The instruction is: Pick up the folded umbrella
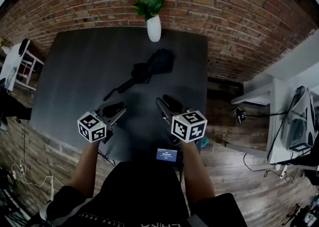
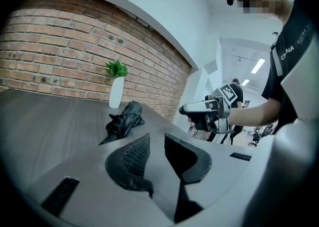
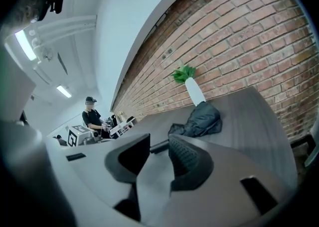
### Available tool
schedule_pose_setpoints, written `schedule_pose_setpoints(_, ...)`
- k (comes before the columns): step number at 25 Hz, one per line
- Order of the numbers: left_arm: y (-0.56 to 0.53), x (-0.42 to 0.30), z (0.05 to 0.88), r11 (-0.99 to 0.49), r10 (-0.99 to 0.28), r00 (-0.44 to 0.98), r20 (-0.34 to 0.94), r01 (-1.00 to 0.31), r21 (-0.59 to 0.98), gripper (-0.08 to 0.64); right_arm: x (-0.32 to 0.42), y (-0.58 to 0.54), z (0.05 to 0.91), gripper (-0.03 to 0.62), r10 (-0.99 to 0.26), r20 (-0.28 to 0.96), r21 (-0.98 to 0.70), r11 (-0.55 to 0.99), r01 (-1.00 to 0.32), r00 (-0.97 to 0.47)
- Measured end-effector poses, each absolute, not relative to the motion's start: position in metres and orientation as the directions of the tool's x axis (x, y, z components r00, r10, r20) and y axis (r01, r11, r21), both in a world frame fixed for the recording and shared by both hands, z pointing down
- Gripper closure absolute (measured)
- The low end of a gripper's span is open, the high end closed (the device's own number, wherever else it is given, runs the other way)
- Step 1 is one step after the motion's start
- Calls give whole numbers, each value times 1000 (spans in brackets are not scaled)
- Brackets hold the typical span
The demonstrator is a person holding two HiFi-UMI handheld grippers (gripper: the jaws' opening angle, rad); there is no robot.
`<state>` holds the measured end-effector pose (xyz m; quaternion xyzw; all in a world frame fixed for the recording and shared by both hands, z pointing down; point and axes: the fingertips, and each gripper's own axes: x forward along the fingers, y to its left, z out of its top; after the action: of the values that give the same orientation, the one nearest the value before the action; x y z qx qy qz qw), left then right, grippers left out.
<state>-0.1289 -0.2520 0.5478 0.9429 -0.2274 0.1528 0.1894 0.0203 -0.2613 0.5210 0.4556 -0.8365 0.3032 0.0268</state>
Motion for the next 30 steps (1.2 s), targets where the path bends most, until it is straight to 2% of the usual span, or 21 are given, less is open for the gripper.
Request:
schedule_pose_setpoints(11,-312,-144,568,-822,-352,830,433,-496,281,485,-19,-311,536,474,-690,374,-517,399,-757,-619)
schedule_pose_setpoints(12,-316,-145,572,-819,-351,826,442,-499,283,466,-23,-316,539,474,-678,379,-533,396,-748,-629)
schedule_pose_setpoints(13,-320,-145,576,-817,-348,822,451,-502,284,449,-27,-321,542,467,-669,381,-552,389,-737,-639)
schedule_pose_setpoints(14,-325,-146,579,-816,-346,818,460,-505,283,449,-30,-327,545,417,-661,381,-573,380,-726,-646)
schedule_pose_setpoints(16,-336,-146,587,-816,-343,806,483,-510,272,448,-34,-339,551,374,-654,378,-611,356,-707,-655)
schedule_pose_setpoints(17,-341,-146,591,-817,-341,797,498,-513,263,416,-34,-345,554,365,-656,379,-625,339,-703,-653)
schedule_pose_setpoints(21,-362,-145,612,-828,-322,761,564,-515,223,383,-30,-367,573,365,-675,409,-670,234,-704,-614)
schedule_pose_setpoints(23,-370,-144,624,-835,-305,740,599,-511,206,382,-32,-376,583,365,-675,422,-697,185,-693,-605)
schedule_pose_setpoints(25,-376,-142,636,-843,-287,718,635,-504,189,372,-32,-385,592,327,-674,443,-705,145,-694,-591)
schedule_pose_setpoints(30,-383,-139,662,-867,-239,652,719,-477,144,359,-20,-408,612,327,-687,503,-726,-7,-687,-524)
